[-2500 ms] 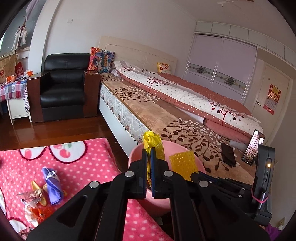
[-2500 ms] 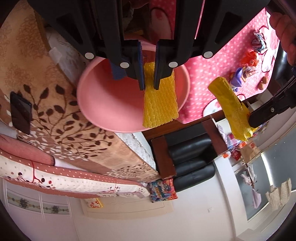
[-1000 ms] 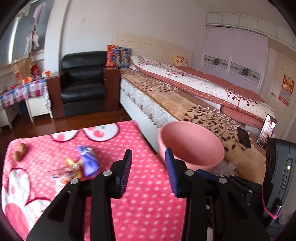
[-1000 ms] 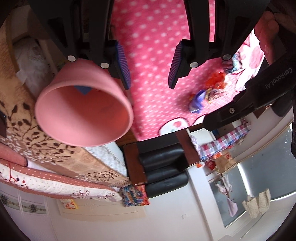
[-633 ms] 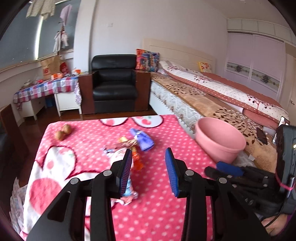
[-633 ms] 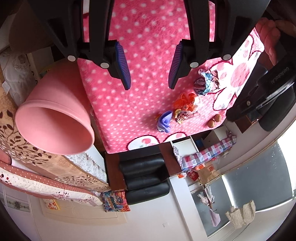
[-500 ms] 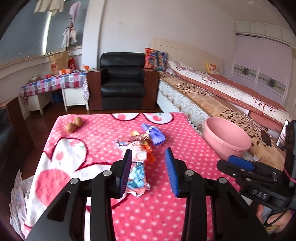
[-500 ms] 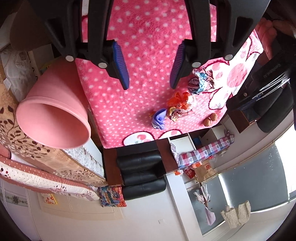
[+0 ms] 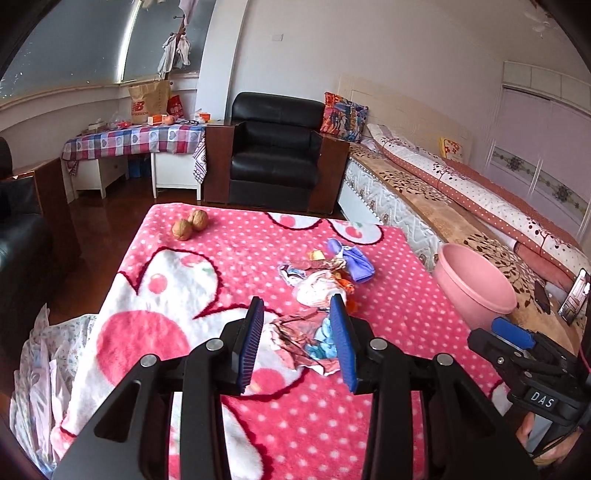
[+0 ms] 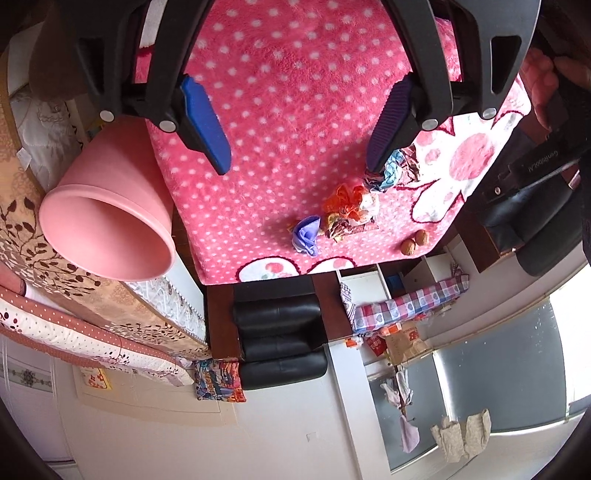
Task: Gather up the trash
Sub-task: 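Move both open tools back over the wrappers on the table, then grasp the pink crumpled wrapper with the left tool while the right tool grasps the orange-white wrapper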
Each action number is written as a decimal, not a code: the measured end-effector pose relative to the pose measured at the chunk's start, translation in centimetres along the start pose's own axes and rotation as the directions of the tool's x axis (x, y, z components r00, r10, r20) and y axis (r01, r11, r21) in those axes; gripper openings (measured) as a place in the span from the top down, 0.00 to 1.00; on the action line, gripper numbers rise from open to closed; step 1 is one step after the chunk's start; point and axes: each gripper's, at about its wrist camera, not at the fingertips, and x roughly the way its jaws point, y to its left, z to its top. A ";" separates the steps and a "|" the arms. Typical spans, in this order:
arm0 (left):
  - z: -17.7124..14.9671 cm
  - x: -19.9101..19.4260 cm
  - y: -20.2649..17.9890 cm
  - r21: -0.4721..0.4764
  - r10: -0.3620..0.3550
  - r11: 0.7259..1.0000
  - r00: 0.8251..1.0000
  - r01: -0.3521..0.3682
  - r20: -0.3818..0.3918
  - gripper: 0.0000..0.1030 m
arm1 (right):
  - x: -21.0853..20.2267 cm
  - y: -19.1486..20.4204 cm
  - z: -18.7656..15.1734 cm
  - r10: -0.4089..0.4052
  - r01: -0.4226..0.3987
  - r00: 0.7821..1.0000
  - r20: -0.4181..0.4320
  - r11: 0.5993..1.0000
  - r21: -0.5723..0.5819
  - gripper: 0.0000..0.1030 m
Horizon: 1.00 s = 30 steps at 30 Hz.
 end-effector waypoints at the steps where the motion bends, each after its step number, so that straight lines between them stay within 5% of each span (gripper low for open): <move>1: 0.0 0.2 0.4 0.000 0.007 1.000 1.000 -0.007 -0.006 0.64 | 0.3 0.2 0.0 0.010 -0.010 1.000 -0.009 1.000 -0.009 0.28; 8: -0.5 1.8 2.2 0.004 -0.013 1.000 0.997 0.014 -0.076 0.64 | 3.2 2.0 -0.4 0.107 -0.115 0.986 -0.124 0.991 -0.061 0.31; 22: -2.8 9.0 1.9 -0.052 -0.068 0.997 0.964 0.056 -0.259 0.64 | 4.9 3.4 1.3 0.144 -0.156 0.983 -0.111 0.982 -0.107 0.39; 26: -3.1 9.6 2.6 -0.100 -0.095 0.993 0.957 0.070 -0.275 0.91 | 5.8 3.7 1.4 0.152 -0.165 0.981 -0.120 0.981 -0.105 0.34; 30: -2.1 8.0 3.6 -0.129 -0.103 0.989 0.968 0.075 -0.228 0.96 | 6.9 3.6 2.0 0.159 -0.171 0.980 -0.121 0.981 -0.090 0.34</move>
